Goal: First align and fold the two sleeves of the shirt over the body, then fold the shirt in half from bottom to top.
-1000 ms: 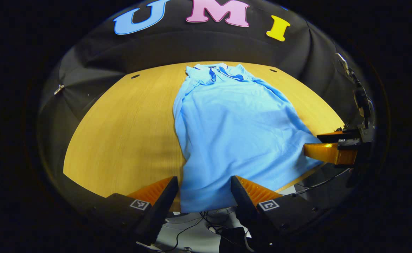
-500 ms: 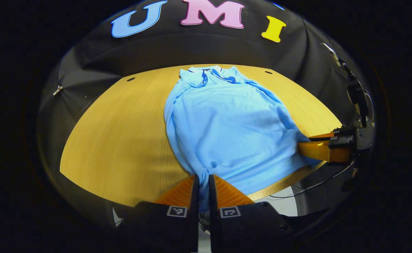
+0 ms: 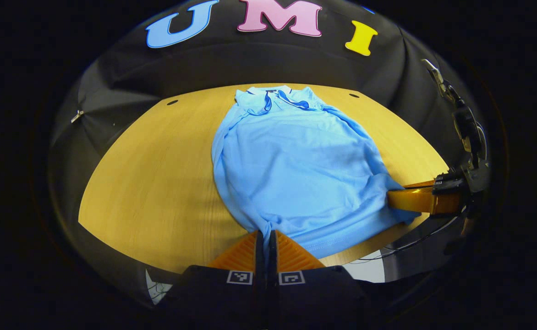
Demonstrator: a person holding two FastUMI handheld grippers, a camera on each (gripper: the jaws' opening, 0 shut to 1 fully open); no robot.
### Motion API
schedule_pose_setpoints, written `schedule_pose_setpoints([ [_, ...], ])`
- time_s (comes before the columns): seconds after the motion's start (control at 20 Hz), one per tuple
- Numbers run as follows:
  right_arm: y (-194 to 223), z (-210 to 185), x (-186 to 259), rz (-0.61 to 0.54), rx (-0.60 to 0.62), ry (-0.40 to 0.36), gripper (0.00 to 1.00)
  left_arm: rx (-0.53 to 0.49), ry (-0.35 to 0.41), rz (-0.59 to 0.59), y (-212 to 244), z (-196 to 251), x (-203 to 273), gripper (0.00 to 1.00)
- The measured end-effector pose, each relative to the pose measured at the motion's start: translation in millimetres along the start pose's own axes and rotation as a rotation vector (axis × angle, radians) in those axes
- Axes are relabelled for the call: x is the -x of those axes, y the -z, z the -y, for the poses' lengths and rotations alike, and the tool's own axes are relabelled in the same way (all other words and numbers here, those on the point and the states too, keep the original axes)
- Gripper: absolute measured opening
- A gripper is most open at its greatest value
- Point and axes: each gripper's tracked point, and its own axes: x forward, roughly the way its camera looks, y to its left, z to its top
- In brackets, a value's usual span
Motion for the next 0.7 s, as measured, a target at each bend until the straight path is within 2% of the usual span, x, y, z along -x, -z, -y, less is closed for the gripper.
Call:
schedule_pose_setpoints([
  [0.15, -18, -9, 9, -0.012, -0.008, -0.057, 0.05, 0.020, -0.025, -0.018, -14, -4, 5, 0.06],
  [0.35, -66, -5, 16, 0.042, 0.011, -0.067, 0.05, 0.064, -0.010, 0.019, -58, -4, 16, 0.06],
  [0.65, -137, -2, 13, 0.082, 0.003, -0.104, 0.05, 0.084, 0.008, 0.130, -163, -3, 24, 0.06],
  [0.7, -151, 0, 11, 0.096, 0.008, -0.104, 0.05, 0.084, 0.011, 0.150, -182, -2, 23, 0.02],
])
